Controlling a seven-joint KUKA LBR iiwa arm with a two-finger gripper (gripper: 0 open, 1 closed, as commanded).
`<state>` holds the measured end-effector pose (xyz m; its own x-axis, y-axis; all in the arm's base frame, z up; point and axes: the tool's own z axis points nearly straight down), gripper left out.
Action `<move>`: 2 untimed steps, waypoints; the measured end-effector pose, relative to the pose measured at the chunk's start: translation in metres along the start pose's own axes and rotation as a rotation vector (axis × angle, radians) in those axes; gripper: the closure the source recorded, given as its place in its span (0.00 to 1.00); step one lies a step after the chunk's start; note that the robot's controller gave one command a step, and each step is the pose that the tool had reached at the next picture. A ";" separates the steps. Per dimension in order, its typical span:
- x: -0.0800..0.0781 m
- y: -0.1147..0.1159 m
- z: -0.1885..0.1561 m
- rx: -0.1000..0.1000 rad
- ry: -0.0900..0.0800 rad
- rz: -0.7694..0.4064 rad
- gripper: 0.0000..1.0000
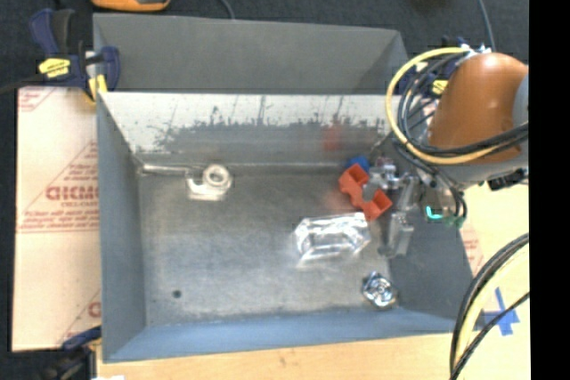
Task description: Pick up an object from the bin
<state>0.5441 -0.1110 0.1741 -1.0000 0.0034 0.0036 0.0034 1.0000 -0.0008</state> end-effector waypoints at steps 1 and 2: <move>-0.040 0.012 0.107 0.000 -0.005 -0.103 0.00; -0.041 0.011 0.102 0.003 -0.010 -0.106 1.00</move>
Offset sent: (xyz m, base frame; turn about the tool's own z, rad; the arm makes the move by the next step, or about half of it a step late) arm 0.0388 0.0128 -0.1041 -0.1054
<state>0.5848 -0.1001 0.0720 -0.9947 -0.1023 -0.0066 -0.1022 0.9948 -0.0037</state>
